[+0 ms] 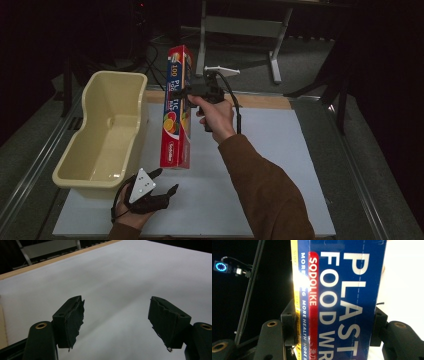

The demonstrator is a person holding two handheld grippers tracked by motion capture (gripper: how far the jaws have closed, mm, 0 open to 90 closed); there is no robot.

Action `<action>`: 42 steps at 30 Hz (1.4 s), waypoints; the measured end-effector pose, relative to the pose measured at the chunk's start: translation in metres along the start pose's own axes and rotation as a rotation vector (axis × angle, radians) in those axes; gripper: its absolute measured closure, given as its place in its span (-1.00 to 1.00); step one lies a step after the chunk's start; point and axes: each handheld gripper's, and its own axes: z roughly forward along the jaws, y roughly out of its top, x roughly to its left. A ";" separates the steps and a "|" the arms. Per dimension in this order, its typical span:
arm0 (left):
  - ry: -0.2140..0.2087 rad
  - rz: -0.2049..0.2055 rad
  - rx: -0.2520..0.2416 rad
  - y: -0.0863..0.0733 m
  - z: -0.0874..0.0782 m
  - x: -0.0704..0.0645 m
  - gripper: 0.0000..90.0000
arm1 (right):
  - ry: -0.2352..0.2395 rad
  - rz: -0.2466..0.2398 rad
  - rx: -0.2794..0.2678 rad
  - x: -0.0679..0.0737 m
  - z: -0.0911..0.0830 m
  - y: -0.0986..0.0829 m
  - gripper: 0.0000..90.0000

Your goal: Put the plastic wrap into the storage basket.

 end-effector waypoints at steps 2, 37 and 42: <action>0.002 0.002 -0.004 0.000 0.000 -0.001 -0.37 | 0.005 0.009 -0.015 0.000 0.003 0.001 -0.06; -0.005 0.017 -0.020 -0.001 -0.004 -0.006 -0.37 | 0.097 0.027 -0.050 0.028 0.083 0.008 -0.06; -0.003 0.018 -0.022 -0.001 -0.005 -0.006 -0.37 | 0.108 0.024 -0.036 0.031 0.097 0.004 -0.07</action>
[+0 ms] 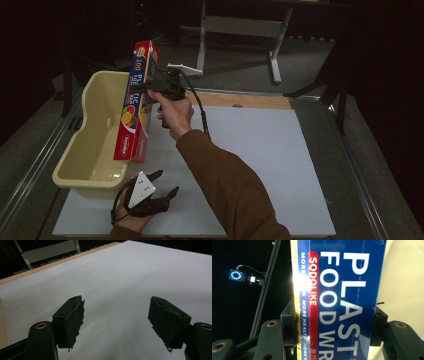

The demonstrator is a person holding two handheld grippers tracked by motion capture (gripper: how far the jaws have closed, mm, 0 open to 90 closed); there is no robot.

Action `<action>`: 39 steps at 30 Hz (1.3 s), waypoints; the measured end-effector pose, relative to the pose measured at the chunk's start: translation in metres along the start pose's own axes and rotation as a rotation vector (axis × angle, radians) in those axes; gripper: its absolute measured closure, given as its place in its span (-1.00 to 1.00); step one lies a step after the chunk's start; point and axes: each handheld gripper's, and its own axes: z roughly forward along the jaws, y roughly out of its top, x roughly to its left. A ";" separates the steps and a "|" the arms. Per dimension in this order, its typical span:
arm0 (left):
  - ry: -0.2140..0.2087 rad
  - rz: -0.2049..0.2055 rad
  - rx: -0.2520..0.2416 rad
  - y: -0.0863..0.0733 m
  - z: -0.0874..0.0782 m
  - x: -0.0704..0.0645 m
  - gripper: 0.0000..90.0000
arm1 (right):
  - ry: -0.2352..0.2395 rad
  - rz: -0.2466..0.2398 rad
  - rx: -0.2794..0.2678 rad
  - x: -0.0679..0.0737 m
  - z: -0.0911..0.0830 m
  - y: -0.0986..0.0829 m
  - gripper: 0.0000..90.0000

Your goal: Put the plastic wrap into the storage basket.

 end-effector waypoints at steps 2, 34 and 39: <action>0.003 -0.002 -0.004 0.000 -0.001 0.000 -0.37 | 0.004 0.004 0.000 0.000 0.002 0.000 -0.07; 0.019 -0.036 -0.031 -0.001 -0.008 0.008 -0.37 | 0.011 0.018 0.028 -0.002 0.063 -0.038 -0.07; 0.018 -0.054 -0.039 -0.001 -0.010 0.012 -0.37 | 0.010 0.057 0.045 -0.010 0.070 -0.043 -0.08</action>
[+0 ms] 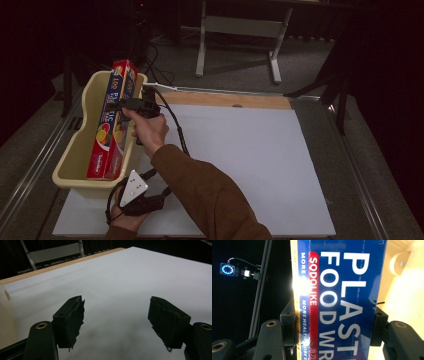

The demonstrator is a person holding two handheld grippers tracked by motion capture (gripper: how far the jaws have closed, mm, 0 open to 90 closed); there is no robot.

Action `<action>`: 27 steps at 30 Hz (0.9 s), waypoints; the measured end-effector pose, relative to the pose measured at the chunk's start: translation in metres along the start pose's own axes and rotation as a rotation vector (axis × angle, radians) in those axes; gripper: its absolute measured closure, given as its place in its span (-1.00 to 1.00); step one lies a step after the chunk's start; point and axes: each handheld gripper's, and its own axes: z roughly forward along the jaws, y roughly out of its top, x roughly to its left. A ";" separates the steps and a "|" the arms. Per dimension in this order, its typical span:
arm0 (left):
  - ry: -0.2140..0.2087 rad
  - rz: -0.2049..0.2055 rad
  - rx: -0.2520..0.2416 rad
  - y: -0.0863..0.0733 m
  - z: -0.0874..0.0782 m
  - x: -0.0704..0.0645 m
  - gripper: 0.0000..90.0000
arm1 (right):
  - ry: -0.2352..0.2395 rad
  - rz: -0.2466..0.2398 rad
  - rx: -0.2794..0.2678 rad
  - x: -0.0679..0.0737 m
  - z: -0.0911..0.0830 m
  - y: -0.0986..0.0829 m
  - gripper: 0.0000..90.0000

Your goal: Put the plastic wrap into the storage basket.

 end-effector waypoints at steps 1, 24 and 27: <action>0.000 0.001 0.000 0.000 0.000 0.000 -0.36 | -0.002 0.004 0.000 -0.001 0.001 -0.001 -0.08; -0.006 0.002 -0.001 0.000 0.000 0.000 -0.36 | -0.109 0.095 0.055 -0.017 0.007 0.002 -0.12; -0.003 0.000 -0.001 0.000 0.000 0.000 -0.36 | -0.126 0.093 0.068 -0.016 0.008 0.003 -0.14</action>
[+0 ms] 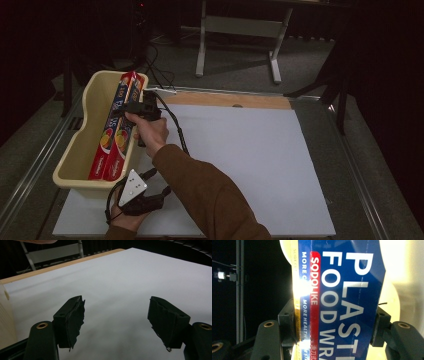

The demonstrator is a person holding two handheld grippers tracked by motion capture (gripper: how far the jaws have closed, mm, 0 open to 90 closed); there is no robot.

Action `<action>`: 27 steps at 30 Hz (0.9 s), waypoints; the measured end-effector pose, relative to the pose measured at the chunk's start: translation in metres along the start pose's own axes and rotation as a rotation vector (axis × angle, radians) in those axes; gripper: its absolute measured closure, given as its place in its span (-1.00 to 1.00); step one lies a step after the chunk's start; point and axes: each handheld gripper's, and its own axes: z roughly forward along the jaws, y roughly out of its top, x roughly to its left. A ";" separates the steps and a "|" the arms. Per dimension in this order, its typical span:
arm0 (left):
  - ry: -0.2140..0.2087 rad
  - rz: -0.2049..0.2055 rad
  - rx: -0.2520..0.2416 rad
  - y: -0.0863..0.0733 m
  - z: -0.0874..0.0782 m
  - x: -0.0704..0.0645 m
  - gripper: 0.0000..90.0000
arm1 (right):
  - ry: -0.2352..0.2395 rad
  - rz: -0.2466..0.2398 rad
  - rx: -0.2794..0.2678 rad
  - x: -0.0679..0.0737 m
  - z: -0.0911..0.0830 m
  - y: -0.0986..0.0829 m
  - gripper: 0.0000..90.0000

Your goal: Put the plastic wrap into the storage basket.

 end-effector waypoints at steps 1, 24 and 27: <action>0.000 -0.002 -0.002 0.000 0.000 0.000 -0.36 | -0.001 0.002 0.011 0.000 0.000 0.001 -0.14; 0.005 0.002 0.000 0.000 0.000 0.001 -0.36 | -0.117 -0.043 0.038 0.011 -0.012 -0.003 -0.18; 0.003 0.002 0.003 0.000 0.001 0.000 -0.36 | -0.127 -0.071 0.050 0.011 -0.019 -0.003 -0.15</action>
